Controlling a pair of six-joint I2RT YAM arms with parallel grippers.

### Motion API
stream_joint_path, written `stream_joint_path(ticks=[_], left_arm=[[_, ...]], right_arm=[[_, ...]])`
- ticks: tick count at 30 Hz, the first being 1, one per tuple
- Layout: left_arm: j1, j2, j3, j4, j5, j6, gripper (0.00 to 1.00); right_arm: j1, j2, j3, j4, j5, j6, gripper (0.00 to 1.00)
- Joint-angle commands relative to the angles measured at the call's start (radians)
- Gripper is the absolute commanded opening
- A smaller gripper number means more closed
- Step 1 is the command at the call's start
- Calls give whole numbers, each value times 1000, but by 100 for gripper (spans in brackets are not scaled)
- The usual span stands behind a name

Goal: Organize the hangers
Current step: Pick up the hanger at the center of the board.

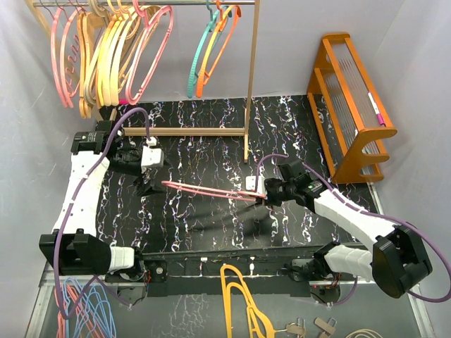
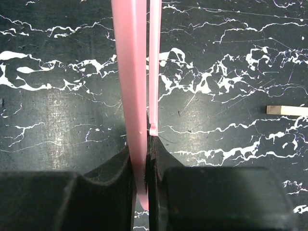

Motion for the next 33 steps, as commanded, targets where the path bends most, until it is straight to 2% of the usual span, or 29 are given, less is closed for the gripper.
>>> stream_joint_path(ticks=[1, 8, 14, 18, 21, 27, 33], left_arm=[[-4, 0, -22, -27, -23, 74, 86], [-4, 48, -13, -27, -54, 93, 75], [-31, 48, -37, -25, -63, 111, 59], [-41, 49, -55, -25, -89, 128, 56], [-56, 43, -73, -22, -105, 145, 59], [-91, 34, -94, 33, -124, 99, 57], [-126, 41, -91, 72, -120, 47, 42]], right_arm=[[-11, 12, 37, -26, -27, -25, 8], [-17, 21, 48, -25, -31, -29, 8], [-19, 34, 54, -16, -33, -26, 8], [-20, 44, 60, -10, -40, -25, 8], [-21, 52, 64, -5, -47, -22, 8], [-22, 61, 69, 3, -51, -16, 8], [-21, 70, 74, 5, -61, -8, 8]])
